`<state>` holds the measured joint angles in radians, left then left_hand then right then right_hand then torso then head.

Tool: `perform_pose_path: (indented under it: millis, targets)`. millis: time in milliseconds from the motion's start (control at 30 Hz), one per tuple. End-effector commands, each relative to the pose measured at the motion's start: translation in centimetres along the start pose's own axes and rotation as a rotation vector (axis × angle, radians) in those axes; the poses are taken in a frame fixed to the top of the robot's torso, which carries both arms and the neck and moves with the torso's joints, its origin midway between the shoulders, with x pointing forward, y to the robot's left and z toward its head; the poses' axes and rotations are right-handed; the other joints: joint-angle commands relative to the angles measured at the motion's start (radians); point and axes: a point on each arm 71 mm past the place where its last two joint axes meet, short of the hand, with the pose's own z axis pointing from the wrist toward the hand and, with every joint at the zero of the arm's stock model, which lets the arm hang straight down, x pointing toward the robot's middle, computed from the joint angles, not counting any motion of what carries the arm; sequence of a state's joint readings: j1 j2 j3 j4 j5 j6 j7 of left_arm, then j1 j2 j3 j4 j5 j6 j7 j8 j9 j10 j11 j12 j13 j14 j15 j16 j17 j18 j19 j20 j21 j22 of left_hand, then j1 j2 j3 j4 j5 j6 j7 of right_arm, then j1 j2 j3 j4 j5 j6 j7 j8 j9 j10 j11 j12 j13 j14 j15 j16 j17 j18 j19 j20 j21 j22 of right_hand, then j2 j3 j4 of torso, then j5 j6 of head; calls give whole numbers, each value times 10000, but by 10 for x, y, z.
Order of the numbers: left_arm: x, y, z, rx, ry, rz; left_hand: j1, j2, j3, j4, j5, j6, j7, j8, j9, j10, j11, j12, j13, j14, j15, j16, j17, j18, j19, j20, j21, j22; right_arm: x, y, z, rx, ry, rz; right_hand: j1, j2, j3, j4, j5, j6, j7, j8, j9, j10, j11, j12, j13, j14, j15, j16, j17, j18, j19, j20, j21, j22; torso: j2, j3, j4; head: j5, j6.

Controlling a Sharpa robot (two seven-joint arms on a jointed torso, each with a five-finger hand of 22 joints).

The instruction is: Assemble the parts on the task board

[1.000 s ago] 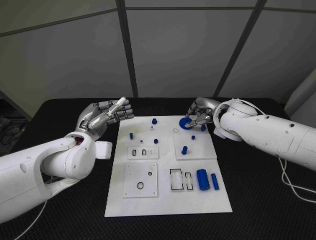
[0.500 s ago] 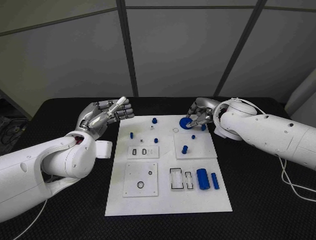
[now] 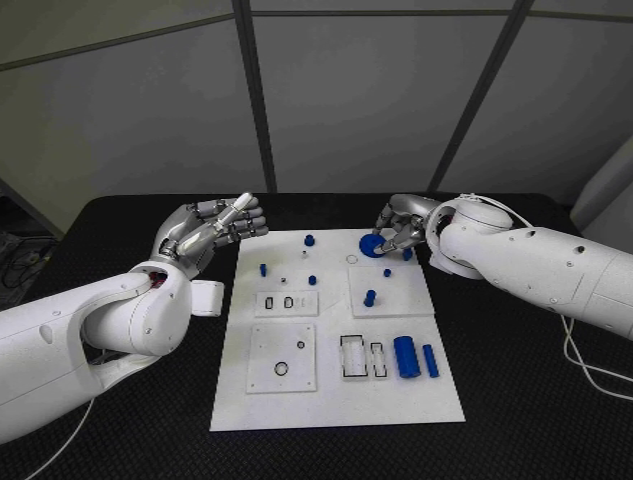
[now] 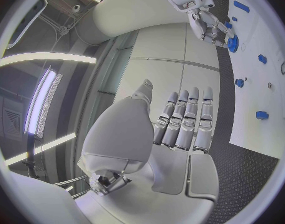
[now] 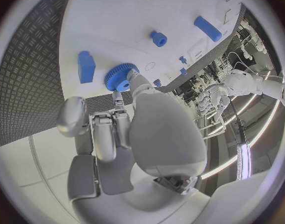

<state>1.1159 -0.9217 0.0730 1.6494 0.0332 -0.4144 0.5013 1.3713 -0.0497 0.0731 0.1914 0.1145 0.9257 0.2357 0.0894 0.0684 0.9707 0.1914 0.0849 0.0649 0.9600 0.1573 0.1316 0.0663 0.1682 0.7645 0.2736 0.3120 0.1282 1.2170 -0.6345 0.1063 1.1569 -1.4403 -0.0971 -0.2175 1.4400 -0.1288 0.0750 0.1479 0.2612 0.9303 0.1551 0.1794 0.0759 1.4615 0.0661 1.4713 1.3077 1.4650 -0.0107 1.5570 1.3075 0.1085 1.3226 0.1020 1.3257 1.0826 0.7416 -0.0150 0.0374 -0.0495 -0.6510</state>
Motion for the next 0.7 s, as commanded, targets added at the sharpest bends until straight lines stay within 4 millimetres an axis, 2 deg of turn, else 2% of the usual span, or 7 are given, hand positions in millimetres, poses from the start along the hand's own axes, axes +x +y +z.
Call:
perform_pose_path:
  millis: [33,400,467,500,567,700]
  targets:
    - [2,-2,0,70,181,3,-19,57,-5,-48,-40,42,3,-55,-1,48,7,-7,0,73,15,-30,2,162,-6,-14,-4,-11,1,3,0,-99,46,-257,36,123,30,-65,13,210,-24,127,18,267,18,77,1447,998,59,44,2361,-155,87,-6,46,41,1,-5,-5,-8,-18]
    - [1,-2,0,65,182,4,-19,57,-5,-48,-40,42,3,-55,-1,48,7,-7,0,73,15,-30,2,162,-6,-14,-4,-11,-4,10,-1,-371,-732,-78,-153,564,278,33,465,907,-243,318,43,519,-165,352,1800,1021,-80,81,2466,-190,192,-105,200,289,-9,-5,5,24,-17]
    - [1,-2,0,64,181,4,-19,57,-5,-48,-40,42,3,-55,-1,48,7,-7,0,73,15,-30,2,162,-6,-14,-4,-11,-5,12,-2,-453,-987,-53,-106,613,349,-5,455,996,-280,319,42,561,-200,397,1860,1024,-111,86,2481,-196,210,-133,223,327,-9,-5,5,24,-17]
    - [1,-2,0,64,180,5,-19,57,-5,-48,-40,42,3,-55,-1,48,7,-7,0,73,15,-30,2,162,-6,-14,-4,-11,-7,15,-4,-549,-1220,-73,-40,665,462,-56,288,1062,-306,295,31,578,-229,414,1883,1033,-142,99,2520,-202,227,-169,247,364,-7,-6,8,32,-3]
    - [1,-2,0,63,180,5,-19,57,-5,-48,-40,42,3,-55,-1,48,7,-7,0,73,15,-30,2,162,-6,-14,-4,-11,-8,19,-5,-693,-1458,-134,2,692,548,-92,216,1112,-325,281,26,595,-247,432,1909,1039,-159,109,2549,-209,243,-186,267,399,-9,-3,6,39,5]
    - [1,-2,0,61,175,8,-19,57,-5,-48,-40,42,3,-55,-1,48,7,-7,0,73,15,-30,2,162,-6,-14,-4,-11,-11,41,-12,-1349,-2094,-402,37,674,635,-143,208,1169,-343,262,20,631,-265,471,1961,1051,-175,128,2603,-224,278,-205,307,472,-10,2,-4,62,25]
